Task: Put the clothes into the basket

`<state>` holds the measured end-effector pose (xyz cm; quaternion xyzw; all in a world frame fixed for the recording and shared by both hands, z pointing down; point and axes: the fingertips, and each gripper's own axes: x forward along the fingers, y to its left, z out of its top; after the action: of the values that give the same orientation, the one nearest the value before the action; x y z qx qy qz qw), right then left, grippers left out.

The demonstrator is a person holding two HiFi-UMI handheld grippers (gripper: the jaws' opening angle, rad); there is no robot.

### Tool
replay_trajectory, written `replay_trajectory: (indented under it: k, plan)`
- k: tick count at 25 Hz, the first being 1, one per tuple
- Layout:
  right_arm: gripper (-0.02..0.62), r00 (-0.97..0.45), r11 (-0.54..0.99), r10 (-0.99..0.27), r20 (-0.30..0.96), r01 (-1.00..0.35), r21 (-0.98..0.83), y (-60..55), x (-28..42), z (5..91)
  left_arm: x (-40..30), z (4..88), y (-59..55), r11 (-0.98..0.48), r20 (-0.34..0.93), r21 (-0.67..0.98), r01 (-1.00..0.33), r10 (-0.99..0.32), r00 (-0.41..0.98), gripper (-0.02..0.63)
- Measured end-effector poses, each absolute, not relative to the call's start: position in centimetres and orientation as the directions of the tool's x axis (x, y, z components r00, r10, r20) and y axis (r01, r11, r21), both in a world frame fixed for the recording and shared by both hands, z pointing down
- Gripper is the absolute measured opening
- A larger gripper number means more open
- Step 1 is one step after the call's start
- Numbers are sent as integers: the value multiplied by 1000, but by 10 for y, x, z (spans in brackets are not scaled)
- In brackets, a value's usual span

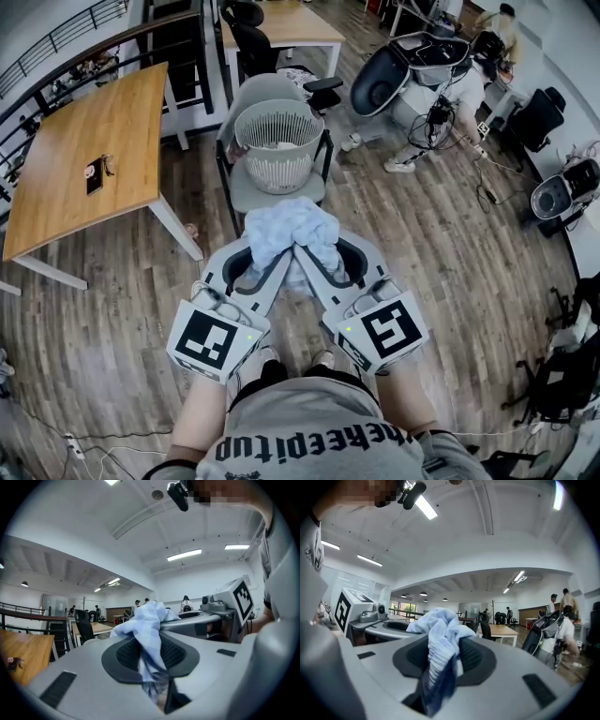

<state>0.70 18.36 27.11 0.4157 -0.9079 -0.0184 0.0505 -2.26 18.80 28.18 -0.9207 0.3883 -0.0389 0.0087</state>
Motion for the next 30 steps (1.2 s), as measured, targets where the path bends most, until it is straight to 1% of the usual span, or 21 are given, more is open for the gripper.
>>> replay_trajectory:
  k: [8,16,23,30]
  plan:
    - [140,-631,635,-773,73,-769,79,176,-14,272,-45,286,180,-713,72,-40,-700,-701,710,97]
    - [140,-596,601,-798,82,-796,64,169,-37,276,-67,286,171,-736,53,-33,-677,-677,734,97]
    - [140,-574,580,-814,89,-812,66,156,-38,277,-68,288,159,-758,48,-23,-652,-653,756,97]
    - [138,-589,595,-803,92,-801,61,134,-32,279,-62,289,137,-745,55,-18,-667,-667,743,97]
